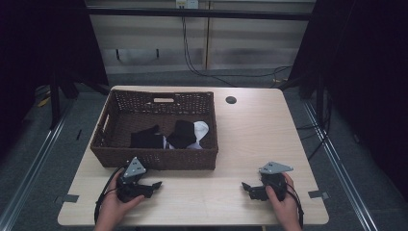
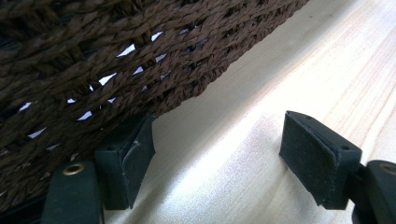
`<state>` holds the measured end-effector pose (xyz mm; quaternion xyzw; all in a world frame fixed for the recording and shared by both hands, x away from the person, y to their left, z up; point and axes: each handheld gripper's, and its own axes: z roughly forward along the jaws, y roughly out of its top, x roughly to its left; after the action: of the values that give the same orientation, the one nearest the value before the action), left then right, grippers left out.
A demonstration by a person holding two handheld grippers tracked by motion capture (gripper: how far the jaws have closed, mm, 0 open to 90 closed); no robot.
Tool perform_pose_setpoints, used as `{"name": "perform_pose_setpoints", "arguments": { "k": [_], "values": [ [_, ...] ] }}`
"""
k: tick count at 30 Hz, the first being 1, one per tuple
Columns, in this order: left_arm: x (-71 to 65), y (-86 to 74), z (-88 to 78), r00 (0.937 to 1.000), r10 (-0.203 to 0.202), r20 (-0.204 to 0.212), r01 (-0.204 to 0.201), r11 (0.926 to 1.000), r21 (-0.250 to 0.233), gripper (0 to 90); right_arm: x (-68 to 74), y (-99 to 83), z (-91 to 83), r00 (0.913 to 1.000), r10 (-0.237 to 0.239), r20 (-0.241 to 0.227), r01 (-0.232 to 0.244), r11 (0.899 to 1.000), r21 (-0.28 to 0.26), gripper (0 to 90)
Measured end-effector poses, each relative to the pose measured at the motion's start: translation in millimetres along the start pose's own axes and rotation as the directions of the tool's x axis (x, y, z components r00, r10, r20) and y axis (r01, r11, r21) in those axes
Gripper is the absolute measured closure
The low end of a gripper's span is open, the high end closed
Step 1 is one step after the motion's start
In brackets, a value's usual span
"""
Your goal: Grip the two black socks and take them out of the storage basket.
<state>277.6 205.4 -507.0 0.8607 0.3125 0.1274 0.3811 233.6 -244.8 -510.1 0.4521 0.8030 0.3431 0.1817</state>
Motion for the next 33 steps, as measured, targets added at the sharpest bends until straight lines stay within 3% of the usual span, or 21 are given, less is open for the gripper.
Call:
{"name": "perform_pose_setpoints", "arguments": {
  "k": [7, 12, 19, 25, 33],
  "values": [
    [-1.3, 0.7, 0.6, 1.0, -0.008, -0.001, 0.008, 1.0, 0.005, 23.9, 0.1, 0.1, 0.1, 1.0, 0.002, 0.0, -0.002, 1.0, -0.001, 12.0],
    [-3.5, 6.0, -1.4, 1.0, -0.006, -0.003, 0.006, 0.9978, 0.066, 21.8, 0.2, 0.1, 0.0, 1.0, 0.002, 0.0, -0.002, 1.0, -0.001, 12.0],
    [-6.3, 12.7, -5.7, 0.9989, -0.02, 0.042, 0.014, 0.9911, 0.132, 22.0, 0.1, 0.0, 0.0, 1.0, 0.002, 0.0, -0.002, 1.0, 0.0, 12.1],
    [-5.6, 18.0, -9.4, 0.9977, -0.019, 0.065, 0.006, 0.9798, 0.2, 22.5, 0.0, -0.1, -0.2, 1.0, 0.0, 0.0, 0.0, 1.0, -0.002, 12.1],
    [-2.5, 35.3, -22.5, 0.9958, -0.027, 0.087, 0.006, 0.9712, 0.238, 23.4, -0.1, -0.3, -0.1, 1.0, -0.001, -0.003, 0.001, 1.0, -0.004, 12.0]
  ]
}}
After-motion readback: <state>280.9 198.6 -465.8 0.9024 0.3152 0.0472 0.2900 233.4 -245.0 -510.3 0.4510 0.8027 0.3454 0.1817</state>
